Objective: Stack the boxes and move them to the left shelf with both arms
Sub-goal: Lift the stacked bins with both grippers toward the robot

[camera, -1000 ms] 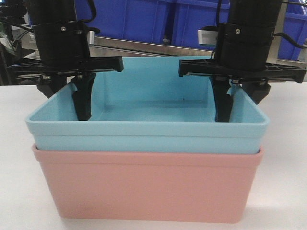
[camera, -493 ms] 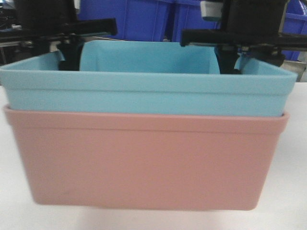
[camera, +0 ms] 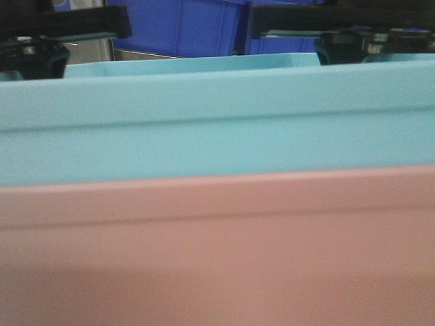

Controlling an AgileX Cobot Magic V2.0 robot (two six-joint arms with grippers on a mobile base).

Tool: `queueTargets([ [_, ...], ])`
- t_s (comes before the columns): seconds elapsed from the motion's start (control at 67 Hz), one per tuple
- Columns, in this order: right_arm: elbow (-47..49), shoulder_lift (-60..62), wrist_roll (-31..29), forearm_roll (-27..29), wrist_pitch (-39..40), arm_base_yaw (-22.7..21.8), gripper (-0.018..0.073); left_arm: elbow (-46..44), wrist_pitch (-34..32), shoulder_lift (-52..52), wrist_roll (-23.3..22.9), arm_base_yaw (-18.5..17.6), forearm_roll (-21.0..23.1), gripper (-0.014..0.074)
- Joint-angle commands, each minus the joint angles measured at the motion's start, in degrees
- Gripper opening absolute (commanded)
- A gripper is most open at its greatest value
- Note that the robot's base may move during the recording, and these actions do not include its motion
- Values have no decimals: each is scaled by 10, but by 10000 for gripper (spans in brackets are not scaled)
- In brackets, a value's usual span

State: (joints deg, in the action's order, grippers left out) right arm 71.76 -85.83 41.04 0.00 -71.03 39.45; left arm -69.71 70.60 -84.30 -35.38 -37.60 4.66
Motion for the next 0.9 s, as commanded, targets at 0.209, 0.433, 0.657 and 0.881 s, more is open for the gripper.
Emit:
queueTargets([
  [0.209, -38, 91, 49, -11, 7, 53, 56, 12, 62, 84, -57, -60, 6, -4],
  [0.433, -62, 117, 71, -11, 5, 77, 56, 12, 62, 101, -86, -107, 6, -4],
  [0.657, -82, 137, 94, -23, 12, 93, 56, 26, 62, 105, -101, -132, -8, -4],
  [0.881, -82, 137, 94, -23, 12, 94, 56, 28, 62, 105, -101, -132, -20, -4],
])
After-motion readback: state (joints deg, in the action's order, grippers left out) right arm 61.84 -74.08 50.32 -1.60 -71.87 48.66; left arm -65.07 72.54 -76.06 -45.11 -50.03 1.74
